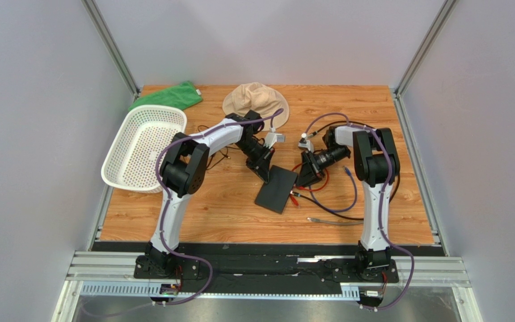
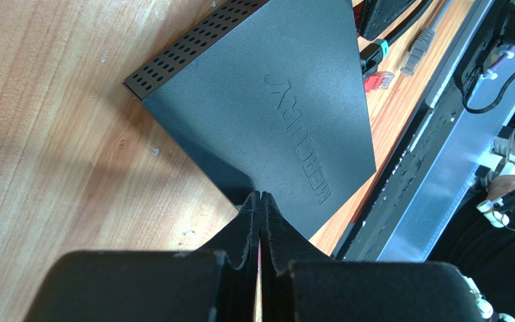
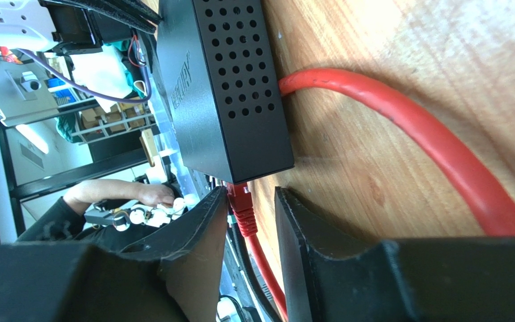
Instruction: Pull the plug from the switch port
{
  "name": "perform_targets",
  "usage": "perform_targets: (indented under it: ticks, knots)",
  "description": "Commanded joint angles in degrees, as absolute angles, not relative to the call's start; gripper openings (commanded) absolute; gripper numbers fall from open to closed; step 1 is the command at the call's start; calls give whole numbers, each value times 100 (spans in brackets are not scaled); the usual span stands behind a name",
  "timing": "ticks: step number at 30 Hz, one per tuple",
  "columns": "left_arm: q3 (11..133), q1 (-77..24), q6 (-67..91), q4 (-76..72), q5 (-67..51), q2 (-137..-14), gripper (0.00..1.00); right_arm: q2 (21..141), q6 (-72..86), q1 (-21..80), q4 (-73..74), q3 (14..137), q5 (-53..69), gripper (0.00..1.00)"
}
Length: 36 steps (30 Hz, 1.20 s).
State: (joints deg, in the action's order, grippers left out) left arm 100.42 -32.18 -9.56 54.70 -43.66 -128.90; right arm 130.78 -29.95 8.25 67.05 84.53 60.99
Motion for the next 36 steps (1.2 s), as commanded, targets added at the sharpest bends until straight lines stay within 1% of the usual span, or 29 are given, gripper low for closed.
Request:
perform_targets:
  ticks: [1,8,10,14,19,23,24,27,29,30,32,36]
  knots:
    - [9879,-3278,-1222,5212,-3788,-13061,0,13140,-2988,835,6530,8508,6056,40]
    - [9870,-3278,-1239,5212,-3814,-13069,0,13184,-3093,879,6627,8543,6152,43]
    - [9870,-3278,-1239,5212,-3814,-13052,0,13218,-3103,905,6680,8578,6152,43]
    - [9870,-3278,-1230,5194,-3806,-13052,0,13201,-3059,967,6653,8561,6030,38]
    - [9861,-3278,-1230,5186,-3806,-13043,0,13122,-2699,984,6328,8420,5854,34]
    - [9853,-3287,-1230,5186,-3797,-13043,0,13052,-2584,1002,6170,8332,5783,27]
    - [9861,-3287,-1230,5177,-3788,-13043,0,13008,-2558,1002,6100,8315,5766,21]
    - [9861,-3287,-1239,5186,-3797,-13052,0,12903,-2339,1002,5863,8165,5617,12]
    - [9861,-3287,-1239,5177,-3788,-13043,0,12937,-2171,1002,5818,8165,5450,8]
    - [9861,-3287,-1239,5185,-3771,-13043,0,13016,-2154,1002,5888,8209,5388,4]
    - [9861,-3313,-1230,5177,-3727,-13034,0,13104,-2311,1002,6124,8253,5335,0]
    - [9853,-3322,-1239,5177,-3718,-13034,0,13157,-2566,1002,6337,8253,5282,0]
